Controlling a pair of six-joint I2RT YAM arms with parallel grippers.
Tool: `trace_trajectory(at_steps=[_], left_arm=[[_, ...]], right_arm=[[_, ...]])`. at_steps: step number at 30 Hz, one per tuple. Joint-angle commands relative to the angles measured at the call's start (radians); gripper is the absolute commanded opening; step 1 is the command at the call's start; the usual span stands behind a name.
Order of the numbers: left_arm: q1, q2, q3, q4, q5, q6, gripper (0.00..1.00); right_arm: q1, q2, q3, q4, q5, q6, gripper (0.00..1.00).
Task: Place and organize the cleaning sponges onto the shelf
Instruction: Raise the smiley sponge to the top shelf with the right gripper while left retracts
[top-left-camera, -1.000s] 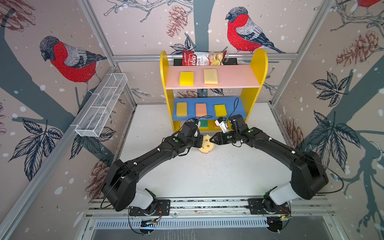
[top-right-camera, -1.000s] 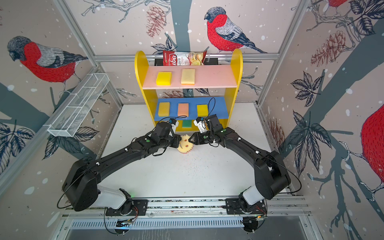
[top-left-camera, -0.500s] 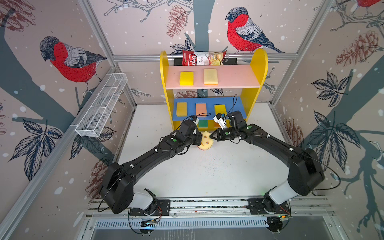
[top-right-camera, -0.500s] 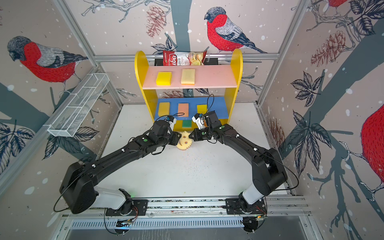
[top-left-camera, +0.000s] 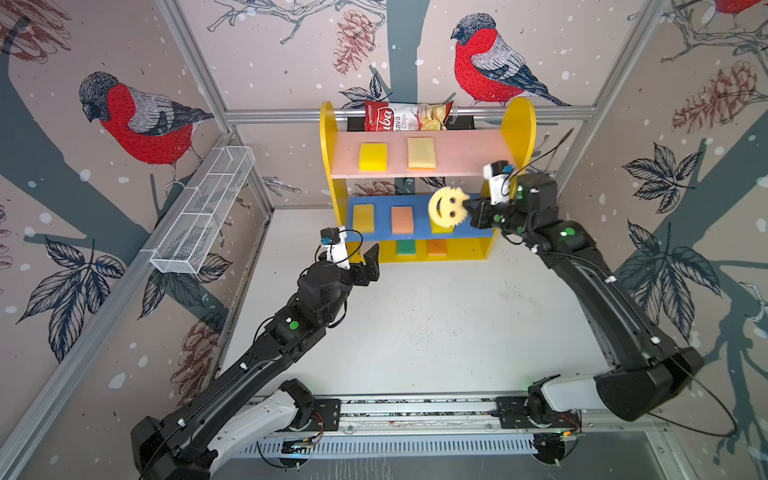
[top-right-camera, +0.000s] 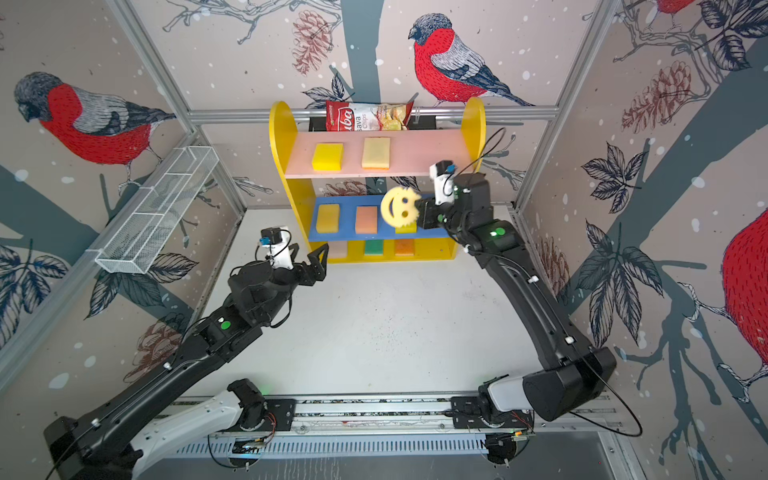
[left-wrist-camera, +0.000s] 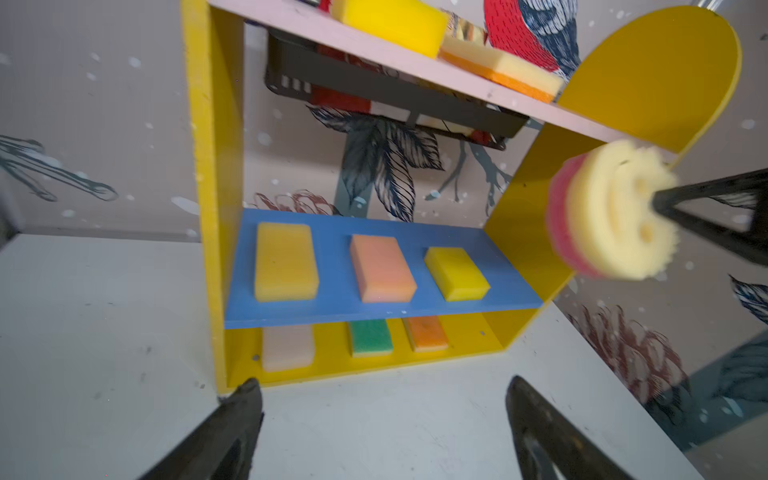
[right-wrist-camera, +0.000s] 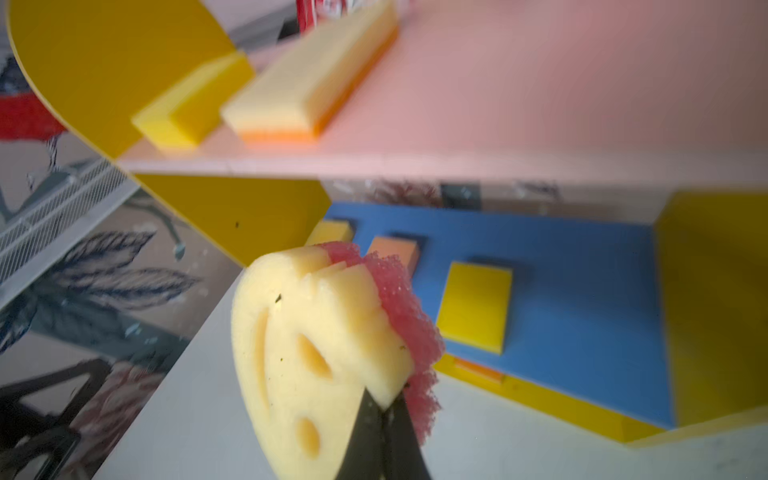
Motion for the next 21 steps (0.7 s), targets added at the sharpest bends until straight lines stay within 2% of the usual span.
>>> trace_trajectory(at_steps=[1, 6, 12, 21], left_arm=[[0.001, -0.037, -0.008, -0.002, -0.151, 0.043, 0.90], [0.003, -0.089, -0.022, -0.032, -0.229, 0.045, 0.90], [0.002, -0.144, -0.032, -0.047, -0.300, 0.026, 0.90], [0.003, -0.215, -0.056, -0.090, -0.353, -0.012, 0.90]], right_arm=[[-0.015, -0.004, 0.076, 0.032, 0.139, -0.022, 0.00], [-0.025, 0.017, 0.167, 0.099, 0.201, -0.001, 0.00], [-0.037, 0.062, 0.234, 0.178, 0.216, 0.081, 0.00], [-0.040, 0.225, 0.454, 0.071, 0.228, 0.154, 0.00]])
